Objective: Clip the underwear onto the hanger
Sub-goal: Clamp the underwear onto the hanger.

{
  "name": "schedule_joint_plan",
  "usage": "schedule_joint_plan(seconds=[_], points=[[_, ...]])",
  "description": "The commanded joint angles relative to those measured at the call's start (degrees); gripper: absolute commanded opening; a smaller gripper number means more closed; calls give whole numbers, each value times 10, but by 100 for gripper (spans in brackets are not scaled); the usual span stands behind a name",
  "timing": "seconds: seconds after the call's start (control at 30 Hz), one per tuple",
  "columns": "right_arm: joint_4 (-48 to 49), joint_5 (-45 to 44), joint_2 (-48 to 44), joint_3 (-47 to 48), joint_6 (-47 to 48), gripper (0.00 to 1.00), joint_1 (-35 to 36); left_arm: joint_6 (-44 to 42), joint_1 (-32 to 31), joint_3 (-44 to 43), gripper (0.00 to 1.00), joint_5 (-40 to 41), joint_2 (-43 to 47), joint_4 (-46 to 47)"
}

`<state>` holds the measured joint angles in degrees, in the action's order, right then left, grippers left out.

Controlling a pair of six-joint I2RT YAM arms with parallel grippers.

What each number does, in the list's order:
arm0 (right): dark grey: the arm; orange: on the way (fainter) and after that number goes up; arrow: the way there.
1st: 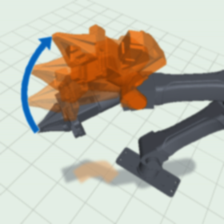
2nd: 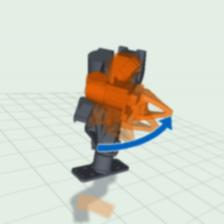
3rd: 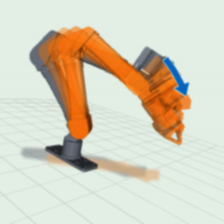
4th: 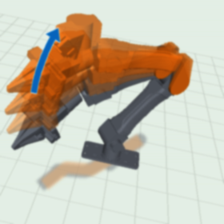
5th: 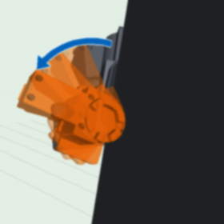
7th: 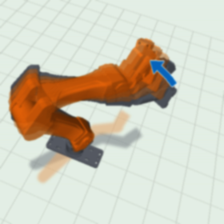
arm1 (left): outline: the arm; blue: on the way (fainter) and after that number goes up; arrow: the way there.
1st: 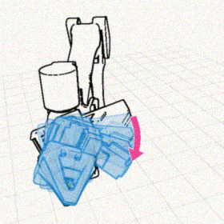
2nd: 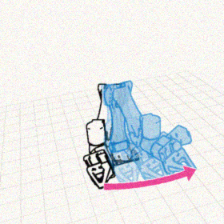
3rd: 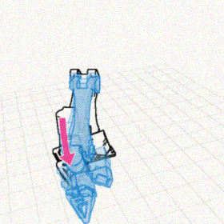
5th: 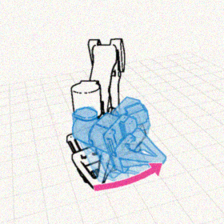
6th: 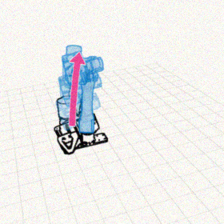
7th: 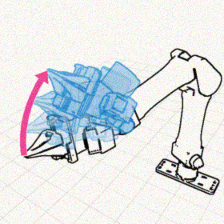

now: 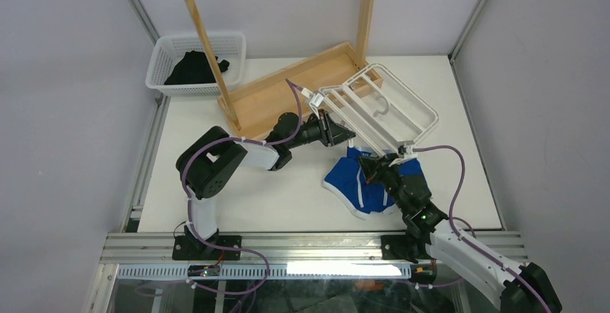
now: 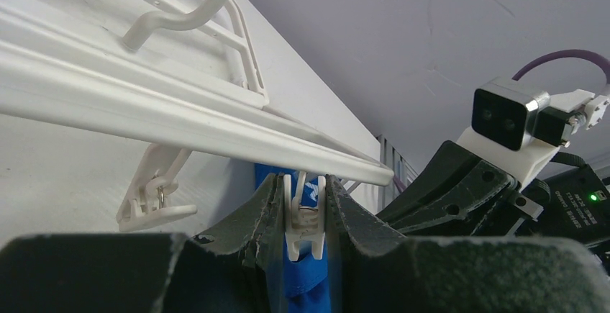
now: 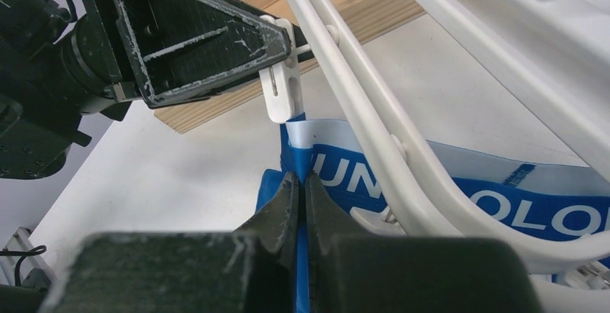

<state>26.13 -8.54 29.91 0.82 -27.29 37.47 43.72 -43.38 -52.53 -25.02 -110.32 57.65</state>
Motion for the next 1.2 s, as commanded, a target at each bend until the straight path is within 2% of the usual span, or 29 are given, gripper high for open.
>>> schedule_joint_plan(seconds=[0.0, 0.2, 0.63, 0.9, 1.17], points=[[33, 13, 6, -39, 10, 0, -1, -12, 12, -13, 0, -28, 13, 86], [35, 15, 6, -39, 12, 0, -1, -15, 19, -32, 0, -57, 0, 96], [35, 14, -33, -51, 20, 0, -1, -5, 19, -33, 0, -62, -17, 87], [40, 10, -23, -52, 19, 0, -1, 7, 19, -38, 0, -72, -21, 84], [44, 1, -13, -48, 16, 0, -1, 41, 19, -23, 0, -96, -21, 123]])
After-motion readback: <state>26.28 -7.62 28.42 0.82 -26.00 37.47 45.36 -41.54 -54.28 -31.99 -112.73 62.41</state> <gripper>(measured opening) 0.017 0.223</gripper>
